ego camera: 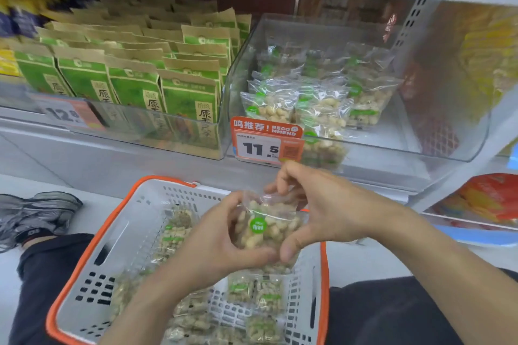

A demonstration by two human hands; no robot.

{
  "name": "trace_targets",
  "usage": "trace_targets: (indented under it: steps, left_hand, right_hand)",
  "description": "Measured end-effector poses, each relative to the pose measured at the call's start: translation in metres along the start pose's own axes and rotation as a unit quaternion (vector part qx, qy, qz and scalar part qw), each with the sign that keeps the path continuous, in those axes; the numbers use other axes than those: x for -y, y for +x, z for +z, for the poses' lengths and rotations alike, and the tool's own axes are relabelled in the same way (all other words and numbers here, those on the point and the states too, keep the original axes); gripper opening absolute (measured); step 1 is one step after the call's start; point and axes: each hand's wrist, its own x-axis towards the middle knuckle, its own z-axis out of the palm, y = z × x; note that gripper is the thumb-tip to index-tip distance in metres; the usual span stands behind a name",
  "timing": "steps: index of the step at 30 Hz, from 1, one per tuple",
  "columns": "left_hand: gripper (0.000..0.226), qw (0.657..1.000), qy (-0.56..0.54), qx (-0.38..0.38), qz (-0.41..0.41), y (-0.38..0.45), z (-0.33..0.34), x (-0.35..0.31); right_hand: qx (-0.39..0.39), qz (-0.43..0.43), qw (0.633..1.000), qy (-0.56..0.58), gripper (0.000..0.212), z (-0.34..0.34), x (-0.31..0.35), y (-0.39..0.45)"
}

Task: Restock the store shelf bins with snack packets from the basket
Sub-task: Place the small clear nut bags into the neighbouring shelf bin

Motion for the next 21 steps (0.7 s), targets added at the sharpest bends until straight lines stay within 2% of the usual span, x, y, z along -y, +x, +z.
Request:
trace_targets:
  steps: [4, 5, 7, 10, 13, 15, 18, 19, 21]
  left_hand:
    - [0.064, 0.996, 0.060, -0.009, 0.066, 0.013, -0.001, -0.019]
    - [0.063, 0.994, 0.068, -0.016, 0.084, 0.015, -0.001, -0.024]
    - [0.066, 0.990, 0.064, -0.036, 0.121, 0.018, 0.001, -0.035]
    - [0.074, 0.979, 0.049, -0.106, 0.168, 0.021, 0.004, -0.051]
    - [0.055, 0.947, 0.093, -0.193, 0.239, 0.023, 0.011, -0.069]
    - [0.040, 0.922, 0.131, -0.240, 0.275, 0.029, 0.010, -0.076]
    - [0.038, 0.897, 0.205, -0.253, 0.299, 0.046, 0.009, -0.079]
    - [0.041, 0.890, 0.236, -0.247, 0.302, 0.053, 0.009, -0.078]
    - [0.044, 0.872, 0.304, -0.227, 0.308, 0.067, 0.013, -0.074]
  right_hand:
    - [0.014, -0.018, 0.997, -0.079, 0.120, -0.006, 0.004, -0.011]
    - [0.001, -0.029, 0.996, -0.086, 0.125, -0.007, 0.004, -0.012]
    - [-0.054, -0.065, 0.995, -0.047, 0.119, -0.014, 0.001, -0.014]
    - [-0.159, -0.134, 0.977, 0.046, 0.102, -0.028, -0.004, -0.017]
    - [-0.289, -0.199, 0.934, 0.069, 0.091, -0.047, -0.008, -0.026]
    - [-0.398, -0.226, 0.888, 0.046, 0.086, -0.063, -0.013, -0.034]
    - [-0.519, -0.219, 0.826, 0.001, 0.082, -0.089, -0.028, -0.048]
    - [-0.538, -0.202, 0.818, -0.015, 0.082, -0.098, -0.035, -0.052]
    - [-0.539, -0.157, 0.826, -0.056, 0.082, -0.113, -0.050, -0.058]
